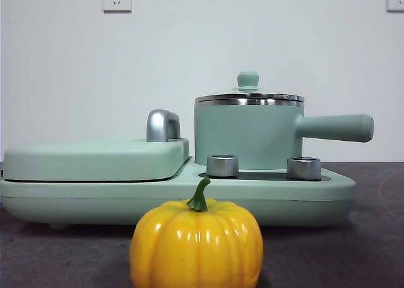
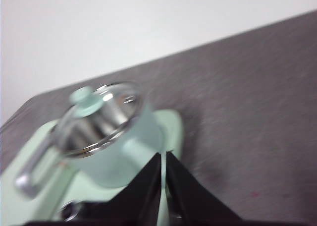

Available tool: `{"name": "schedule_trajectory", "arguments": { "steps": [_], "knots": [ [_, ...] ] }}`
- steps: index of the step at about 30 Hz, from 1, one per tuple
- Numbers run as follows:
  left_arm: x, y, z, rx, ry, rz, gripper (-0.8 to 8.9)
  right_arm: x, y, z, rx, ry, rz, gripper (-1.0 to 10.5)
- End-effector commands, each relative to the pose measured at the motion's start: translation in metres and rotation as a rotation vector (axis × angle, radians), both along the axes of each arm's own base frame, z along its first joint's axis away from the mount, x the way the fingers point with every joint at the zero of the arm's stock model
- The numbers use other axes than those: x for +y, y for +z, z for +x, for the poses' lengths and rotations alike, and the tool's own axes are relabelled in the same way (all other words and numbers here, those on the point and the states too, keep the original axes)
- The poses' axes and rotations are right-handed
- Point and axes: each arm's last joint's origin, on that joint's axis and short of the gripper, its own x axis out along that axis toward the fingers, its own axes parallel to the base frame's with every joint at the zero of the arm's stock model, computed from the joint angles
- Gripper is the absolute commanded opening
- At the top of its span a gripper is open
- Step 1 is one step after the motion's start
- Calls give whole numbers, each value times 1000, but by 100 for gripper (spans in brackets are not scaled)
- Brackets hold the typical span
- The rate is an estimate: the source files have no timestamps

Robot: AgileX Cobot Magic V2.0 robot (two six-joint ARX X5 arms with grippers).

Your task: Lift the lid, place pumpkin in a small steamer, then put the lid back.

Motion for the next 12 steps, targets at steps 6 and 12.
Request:
{"name": "schedule_trajectory", "arguments": {
  "steps": [6,12],
  "knots": [
    [-14,53,16,43,-317,14,9,8,56,3,-37,324,-49,12],
    [-23,66,28,70,-486,-8,8,11,79,12,-53,456,-92,13]
  ]
}}
